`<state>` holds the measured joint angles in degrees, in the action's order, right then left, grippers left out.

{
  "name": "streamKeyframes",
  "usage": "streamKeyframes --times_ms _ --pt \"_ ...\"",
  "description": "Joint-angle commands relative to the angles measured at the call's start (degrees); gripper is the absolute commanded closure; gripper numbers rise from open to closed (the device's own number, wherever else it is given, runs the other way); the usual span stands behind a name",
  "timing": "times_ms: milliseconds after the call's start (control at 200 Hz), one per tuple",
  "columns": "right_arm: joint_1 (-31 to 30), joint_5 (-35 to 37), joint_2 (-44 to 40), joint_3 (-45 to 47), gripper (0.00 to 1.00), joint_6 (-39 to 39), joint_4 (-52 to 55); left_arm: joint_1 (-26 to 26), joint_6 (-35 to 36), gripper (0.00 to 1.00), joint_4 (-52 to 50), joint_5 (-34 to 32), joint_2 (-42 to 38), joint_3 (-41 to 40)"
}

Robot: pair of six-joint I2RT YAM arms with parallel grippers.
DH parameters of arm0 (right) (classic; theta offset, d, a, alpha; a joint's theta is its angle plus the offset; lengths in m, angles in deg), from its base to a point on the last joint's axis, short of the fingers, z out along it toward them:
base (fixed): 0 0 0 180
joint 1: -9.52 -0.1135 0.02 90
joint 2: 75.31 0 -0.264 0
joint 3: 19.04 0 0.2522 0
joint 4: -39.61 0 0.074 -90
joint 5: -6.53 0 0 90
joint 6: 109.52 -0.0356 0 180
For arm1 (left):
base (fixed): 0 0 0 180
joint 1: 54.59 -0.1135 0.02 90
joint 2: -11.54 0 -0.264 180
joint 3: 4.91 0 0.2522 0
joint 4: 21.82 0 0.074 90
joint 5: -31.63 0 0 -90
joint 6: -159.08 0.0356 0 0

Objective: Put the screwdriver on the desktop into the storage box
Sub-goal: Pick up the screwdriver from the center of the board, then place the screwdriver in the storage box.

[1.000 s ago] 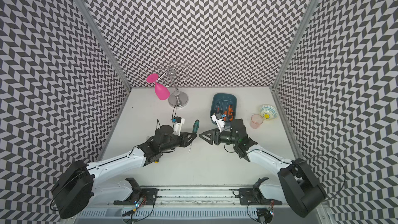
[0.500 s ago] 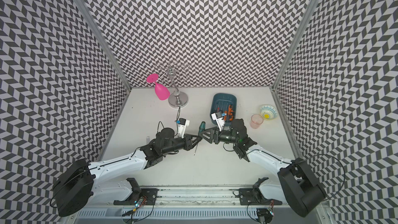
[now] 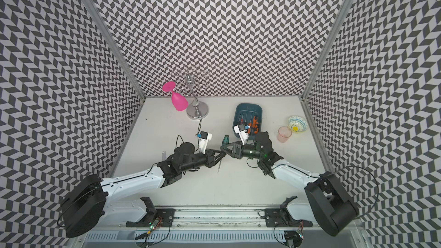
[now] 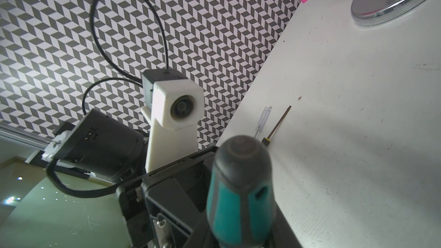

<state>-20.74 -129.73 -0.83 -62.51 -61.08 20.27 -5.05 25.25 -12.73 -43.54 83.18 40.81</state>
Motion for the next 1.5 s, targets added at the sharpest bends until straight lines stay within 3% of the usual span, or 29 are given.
streamKeyframes --times_ms 0,125,220,300,866,1111,1497 --pt "-0.59 0.24 0.93 -1.12 0.74 0.86 -3.73 0.56 -0.1 0.97 0.9 0.58 0.42 0.14" --pt "-0.59 1.16 1.78 -1.89 0.77 1.56 -2.12 0.56 -0.19 0.82 -0.13 0.03 -0.43 -0.4" --pt "-0.59 2.5 2.16 -2.95 0.78 2.38 -0.24 0.56 -0.18 0.65 -1.59 -1.25 -1.87 -0.97" --pt "-0.5 3.83 2.93 -4.69 0.78 4.11 2.66 0.56 0.23 0.59 -3.43 -2.5 -3.63 -1.48" --pt "6.56 12.93 15.11 -26.42 0.78 8.76 23.59 -0.69 -2.18 0.53 -29.17 -22.21 -21.47 -5.13" --pt "13.07 17.93 22.85 -40.01 0.78 9.6 33.14 -4.61 -3.06 0.54 -32.83 -20.87 -26.38 -6.95" --pt "20.6 24.44 33.63 -52.55 0.78 11.88 41.9 -7.61 -3.19 0.54 -34.63 -18.17 -28.75 -8.08"
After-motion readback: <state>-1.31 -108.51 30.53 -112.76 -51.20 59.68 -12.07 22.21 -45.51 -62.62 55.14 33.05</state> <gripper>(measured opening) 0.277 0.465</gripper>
